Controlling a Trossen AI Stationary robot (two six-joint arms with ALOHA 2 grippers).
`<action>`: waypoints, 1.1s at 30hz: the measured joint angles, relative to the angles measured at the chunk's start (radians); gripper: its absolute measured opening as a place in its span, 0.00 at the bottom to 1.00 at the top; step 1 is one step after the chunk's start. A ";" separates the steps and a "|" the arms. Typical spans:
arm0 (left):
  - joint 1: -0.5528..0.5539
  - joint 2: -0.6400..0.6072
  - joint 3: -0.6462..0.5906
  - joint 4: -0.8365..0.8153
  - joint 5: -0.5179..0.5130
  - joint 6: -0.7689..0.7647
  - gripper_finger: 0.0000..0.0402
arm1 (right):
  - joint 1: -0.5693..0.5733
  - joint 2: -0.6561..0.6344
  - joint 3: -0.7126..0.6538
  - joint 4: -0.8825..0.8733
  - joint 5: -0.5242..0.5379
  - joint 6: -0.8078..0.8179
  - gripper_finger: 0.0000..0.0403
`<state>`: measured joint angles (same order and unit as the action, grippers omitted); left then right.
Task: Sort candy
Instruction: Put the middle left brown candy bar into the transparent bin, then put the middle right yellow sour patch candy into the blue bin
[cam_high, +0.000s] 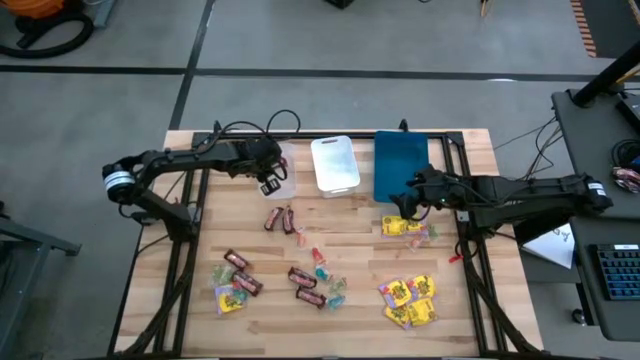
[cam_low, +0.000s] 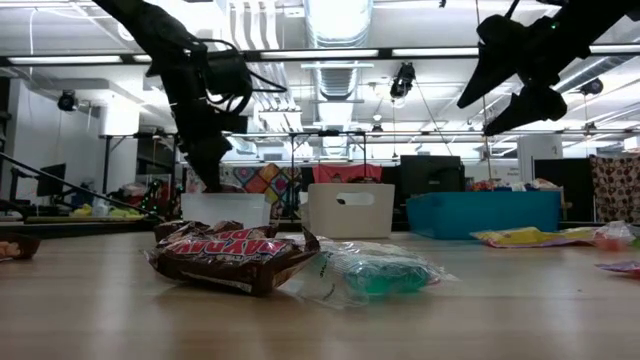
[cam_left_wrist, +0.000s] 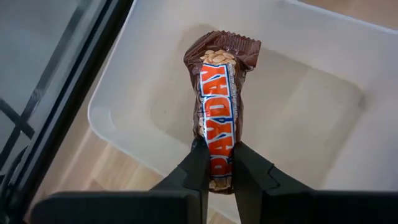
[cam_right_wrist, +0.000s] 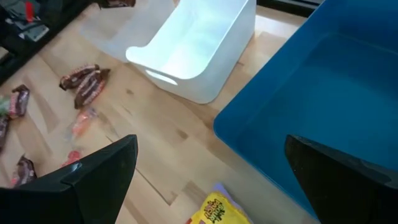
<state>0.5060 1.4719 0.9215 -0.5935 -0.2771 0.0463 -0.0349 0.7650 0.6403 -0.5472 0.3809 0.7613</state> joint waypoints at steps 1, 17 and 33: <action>0.001 0.003 0.000 0.002 0.000 -0.001 0.08 | 0.000 0.005 0.000 -0.001 0.000 0.000 0.99; 0.000 -0.013 -0.001 0.006 -0.002 0.005 0.35 | 0.000 0.025 -0.001 0.003 -0.071 0.024 0.99; -0.332 -0.359 -0.009 0.200 0.088 -0.124 0.19 | -0.002 0.049 -0.002 0.006 -0.038 0.058 0.99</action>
<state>0.1741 1.1133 0.9121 -0.3933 -0.1895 -0.0773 -0.0364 0.8139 0.6384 -0.5411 0.3424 0.8189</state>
